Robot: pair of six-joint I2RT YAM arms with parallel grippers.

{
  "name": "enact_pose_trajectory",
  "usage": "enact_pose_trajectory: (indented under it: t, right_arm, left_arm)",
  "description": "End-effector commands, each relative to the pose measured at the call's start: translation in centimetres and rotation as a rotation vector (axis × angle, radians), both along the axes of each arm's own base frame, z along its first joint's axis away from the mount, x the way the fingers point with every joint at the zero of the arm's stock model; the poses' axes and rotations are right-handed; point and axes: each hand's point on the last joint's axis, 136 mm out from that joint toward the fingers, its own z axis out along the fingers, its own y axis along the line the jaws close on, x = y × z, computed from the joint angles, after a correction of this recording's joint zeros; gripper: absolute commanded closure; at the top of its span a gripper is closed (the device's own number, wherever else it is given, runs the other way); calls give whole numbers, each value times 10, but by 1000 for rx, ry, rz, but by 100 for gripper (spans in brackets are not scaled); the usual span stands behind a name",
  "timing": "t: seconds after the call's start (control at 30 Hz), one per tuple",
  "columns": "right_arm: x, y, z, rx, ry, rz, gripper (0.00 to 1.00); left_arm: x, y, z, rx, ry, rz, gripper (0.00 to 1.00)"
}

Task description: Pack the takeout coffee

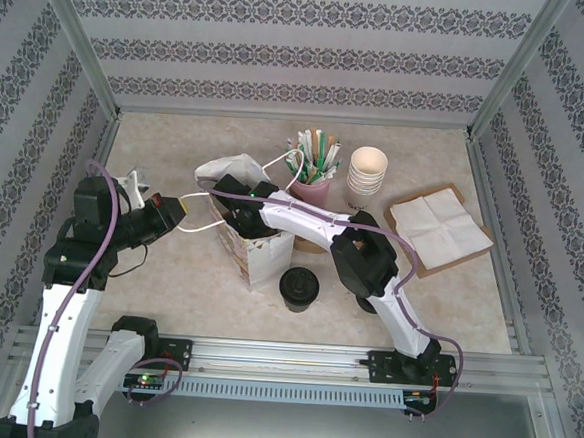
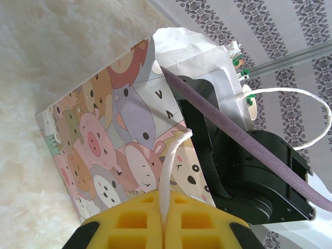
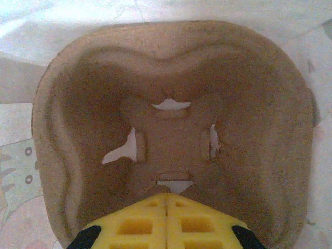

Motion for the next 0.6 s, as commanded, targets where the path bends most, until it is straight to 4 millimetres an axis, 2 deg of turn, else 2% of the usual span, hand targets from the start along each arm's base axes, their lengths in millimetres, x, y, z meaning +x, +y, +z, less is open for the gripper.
enact_pose_trajectory:
  t: [0.0, 0.27, 0.57]
  right_arm:
    - [-5, -4, 5, -5, 10, -6, 90]
    - [-2, 7, 72, 100, -84, 18, 84]
    - [-10, 16, 152, 209, -206, 72, 83]
  left_arm:
    - [0, 2, -2, -5, 3, 13, 95]
    - [0, 3, -3, -2, 5, 21, 95]
    - [1, 5, -5, 3, 8, 35, 94]
